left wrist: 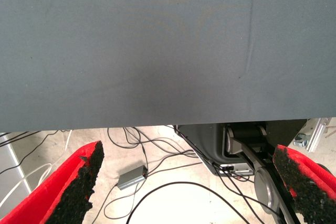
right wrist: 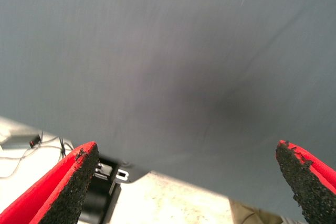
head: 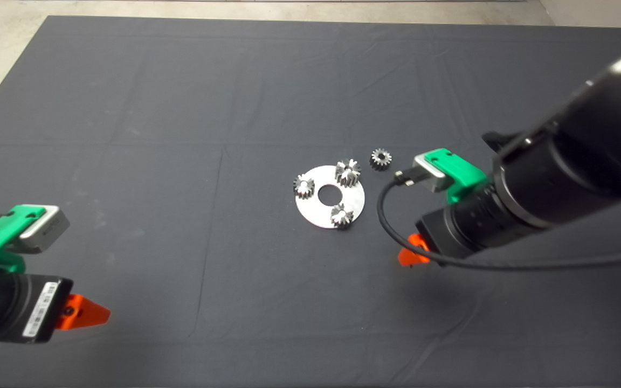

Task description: Remove an incorrectly installed larger gear and replace it with the correct smaller gear

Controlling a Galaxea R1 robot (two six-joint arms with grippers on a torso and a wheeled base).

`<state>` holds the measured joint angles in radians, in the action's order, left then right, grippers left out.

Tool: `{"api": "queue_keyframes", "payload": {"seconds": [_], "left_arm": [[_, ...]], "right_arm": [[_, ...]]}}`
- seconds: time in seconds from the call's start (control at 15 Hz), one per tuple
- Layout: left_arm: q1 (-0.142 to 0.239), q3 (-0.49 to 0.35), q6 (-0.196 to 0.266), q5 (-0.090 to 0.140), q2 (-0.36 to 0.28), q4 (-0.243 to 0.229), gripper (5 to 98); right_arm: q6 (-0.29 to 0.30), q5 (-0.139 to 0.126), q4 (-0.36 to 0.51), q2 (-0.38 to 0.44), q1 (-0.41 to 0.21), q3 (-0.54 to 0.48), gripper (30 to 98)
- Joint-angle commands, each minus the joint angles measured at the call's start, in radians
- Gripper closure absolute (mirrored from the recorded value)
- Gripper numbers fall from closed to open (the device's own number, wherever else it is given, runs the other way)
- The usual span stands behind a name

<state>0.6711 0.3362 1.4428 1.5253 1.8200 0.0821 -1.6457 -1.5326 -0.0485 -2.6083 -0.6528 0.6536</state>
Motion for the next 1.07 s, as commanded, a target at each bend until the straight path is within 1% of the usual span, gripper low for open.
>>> {"api": "queue_keyframes", "payload": {"seconds": [0.0, 0.07, 0.13, 0.2, 0.27, 0.4, 0.6, 0.73, 0.8, 1.0], "left_arm": [[0.01, -0.01, 0.004, 0.058, -0.001, -0.016, 19.7], [0.01, -0.008, 0.004, 0.059, -0.001, -0.016, 19.7], [0.01, -0.008, 0.004, 0.059, 0.0, -0.016, 19.7], [0.01, -0.008, 0.004, 0.059, 0.0, -0.015, 19.7], [0.01, -0.007, 0.004, 0.059, 0.0, -0.015, 19.7], [0.01, -0.008, 0.004, 0.058, 0.0, -0.015, 19.7], [0.01, -0.014, 0.004, 0.059, -0.006, -0.015, 19.7], [0.01, -0.022, 0.005, 0.058, -0.007, -0.015, 19.7], [0.01, -0.022, 0.007, 0.058, -0.007, -0.015, 19.7], [0.009, -0.02, 0.016, 0.058, -0.004, -0.015, 19.7]], "right_arm": [[0.231, -0.073, 0.032, -0.069, 0.012, 0.327, 39.8], [0.261, -0.074, 0.033, -0.088, 0.013, 0.386, 39.8], [0.323, -0.074, 0.033, -0.129, 0.026, 0.5, 39.8], [0.377, -0.074, 0.035, -0.165, 0.047, 0.584, 39.8], [0.417, -0.075, 0.035, -0.201, 0.061, 0.651, 39.8], [0.477, -0.075, 0.032, -0.269, 0.096, 0.779, 39.8], [0.558, -0.077, 0.027, -0.326, 0.159, 0.93, 39.8], [0.599, -0.08, 0.022, -0.342, 0.198, 0.987, 39.8], [0.611, -0.078, 0.007, -0.344, 0.212, 1.004, 39.8], [0.618, -0.08, -0.019, -0.342, 0.222, 1.012, 39.8]]}}
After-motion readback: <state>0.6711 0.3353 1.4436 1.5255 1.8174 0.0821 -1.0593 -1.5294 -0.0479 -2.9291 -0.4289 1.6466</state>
